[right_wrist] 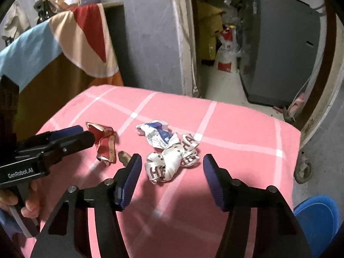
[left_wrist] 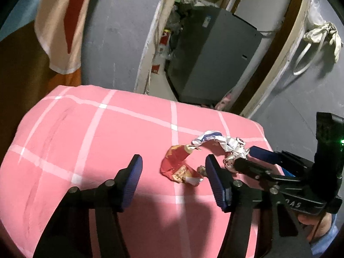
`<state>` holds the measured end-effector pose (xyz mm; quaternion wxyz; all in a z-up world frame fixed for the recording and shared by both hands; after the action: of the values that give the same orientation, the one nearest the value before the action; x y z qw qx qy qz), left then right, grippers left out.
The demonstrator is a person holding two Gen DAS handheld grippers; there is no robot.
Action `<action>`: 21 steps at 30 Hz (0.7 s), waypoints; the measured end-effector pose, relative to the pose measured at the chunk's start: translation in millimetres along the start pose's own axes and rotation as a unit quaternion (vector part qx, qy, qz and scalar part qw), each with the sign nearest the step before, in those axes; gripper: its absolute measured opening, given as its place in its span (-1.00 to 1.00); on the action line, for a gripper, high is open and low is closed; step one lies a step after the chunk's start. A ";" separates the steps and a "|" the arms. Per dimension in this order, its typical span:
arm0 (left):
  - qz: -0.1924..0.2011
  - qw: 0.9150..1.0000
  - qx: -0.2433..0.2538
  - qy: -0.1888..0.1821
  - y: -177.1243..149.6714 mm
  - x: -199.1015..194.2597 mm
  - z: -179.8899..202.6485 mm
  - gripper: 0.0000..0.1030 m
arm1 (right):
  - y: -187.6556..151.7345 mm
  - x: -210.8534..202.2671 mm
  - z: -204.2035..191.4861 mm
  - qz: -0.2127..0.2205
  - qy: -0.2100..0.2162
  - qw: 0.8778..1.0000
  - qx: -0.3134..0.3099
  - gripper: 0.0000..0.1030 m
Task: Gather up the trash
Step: 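Grasp the white lettered wrapper with the right tool while the left tool grasps the red wrapper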
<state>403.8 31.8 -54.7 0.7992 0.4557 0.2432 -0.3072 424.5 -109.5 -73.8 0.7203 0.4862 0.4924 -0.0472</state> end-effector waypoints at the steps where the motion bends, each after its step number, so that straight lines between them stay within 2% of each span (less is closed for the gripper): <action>1: -0.004 1.000 0.001 0.001 0.8 1.8 0.8 -0.05 | 0.5 1.8 -0.3 -0.002 0.001 1.000 -0.001 0.06; 4: -0.016 1.000 -0.002 0.001 1.5 7.0 1.4 -0.30 | 0.0 7.7 0.0 -0.010 0.004 1.000 0.000 -0.09; 6: -0.023 1.000 -0.004 0.002 1.5 10.0 1.1 -0.54 | 0.1 9.2 0.1 -0.010 0.010 1.000 0.004 -0.15; 11: -0.017 1.000 -0.003 0.001 2.0 9.1 1.5 -0.87 | 1.3 5.5 0.3 -0.003 0.014 1.000 0.007 -0.39; 16: -0.013 1.000 -0.007 0.002 -3.7 5.3 1.7 -0.88 | -2.6 -1.1 -2.3 -0.003 0.015 1.000 0.004 -0.52; 21: -0.013 1.000 -0.014 -0.003 -11.1 -3.9 5.1 -0.88 | -10.3 -12.1 -1.2 0.006 0.024 0.999 0.021 -0.56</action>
<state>393.7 23.9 -56.1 0.8024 0.4404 0.2511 -0.3151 411.9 -119.0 -71.4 0.6978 0.5053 0.5059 -0.0416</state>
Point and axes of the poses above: each gripper's, at about its wrist camera, not at the fingertips, and x roughly the way its jaws point, z to its right, y to its top, the point moved 8 cm from there along x, roughly the way its jaws point, and after that the axes turned 13 degrees about -x, right-handed, at the moved point
